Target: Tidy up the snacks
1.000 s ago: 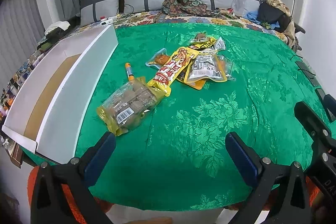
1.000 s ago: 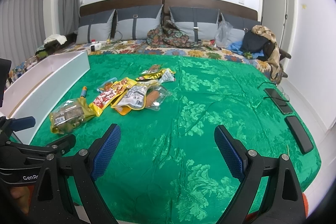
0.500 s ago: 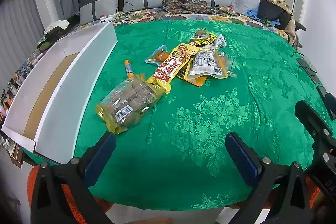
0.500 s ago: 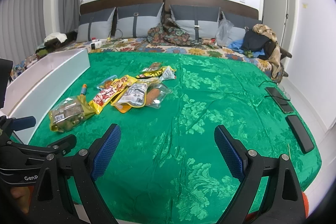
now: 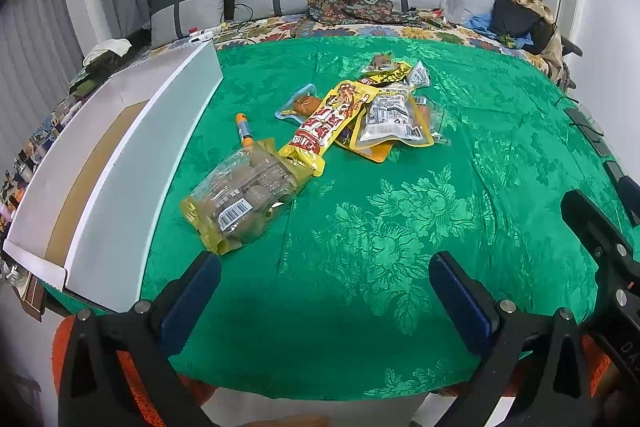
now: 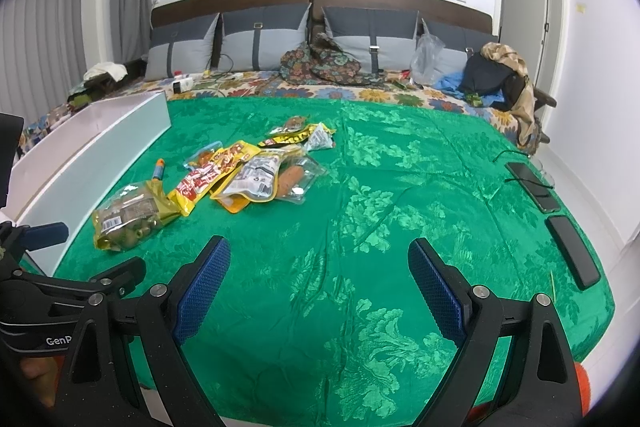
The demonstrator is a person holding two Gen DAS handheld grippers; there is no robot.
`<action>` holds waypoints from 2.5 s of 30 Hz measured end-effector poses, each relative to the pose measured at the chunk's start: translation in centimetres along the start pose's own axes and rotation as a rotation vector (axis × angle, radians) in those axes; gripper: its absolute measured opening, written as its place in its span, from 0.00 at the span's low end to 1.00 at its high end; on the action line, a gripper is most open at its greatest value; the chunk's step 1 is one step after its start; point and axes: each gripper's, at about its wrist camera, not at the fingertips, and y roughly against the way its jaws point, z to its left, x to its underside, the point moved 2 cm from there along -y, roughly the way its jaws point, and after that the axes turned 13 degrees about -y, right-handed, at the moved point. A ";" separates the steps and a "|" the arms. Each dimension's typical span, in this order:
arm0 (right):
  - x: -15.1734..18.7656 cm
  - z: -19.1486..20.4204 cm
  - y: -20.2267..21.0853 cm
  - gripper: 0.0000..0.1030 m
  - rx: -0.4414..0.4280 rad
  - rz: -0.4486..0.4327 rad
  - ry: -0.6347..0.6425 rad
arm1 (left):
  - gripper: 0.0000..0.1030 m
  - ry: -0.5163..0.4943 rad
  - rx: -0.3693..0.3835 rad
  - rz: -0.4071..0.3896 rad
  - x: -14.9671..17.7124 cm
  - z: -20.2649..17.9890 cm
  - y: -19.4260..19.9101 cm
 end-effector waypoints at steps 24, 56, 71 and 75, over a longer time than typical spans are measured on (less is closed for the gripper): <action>1.1 -1.2 -1.2 0.90 -0.043 0.071 -0.062 | 1.00 -0.410 0.090 0.159 -3.2 5.3 -7.0; 4.1 -6.5 -6.1 0.90 -0.069 0.369 -0.265 | 0.68 -0.050 0.242 0.262 -0.5 9.4 -15.9; -8.7 3.6 -20.7 0.88 -0.116 0.598 -0.147 | 0.68 0.030 0.230 0.059 4.7 9.3 -11.7; -9.3 7.8 -22.6 0.87 -0.231 0.685 -0.258 | 0.68 0.017 0.230 0.050 4.6 9.2 -11.7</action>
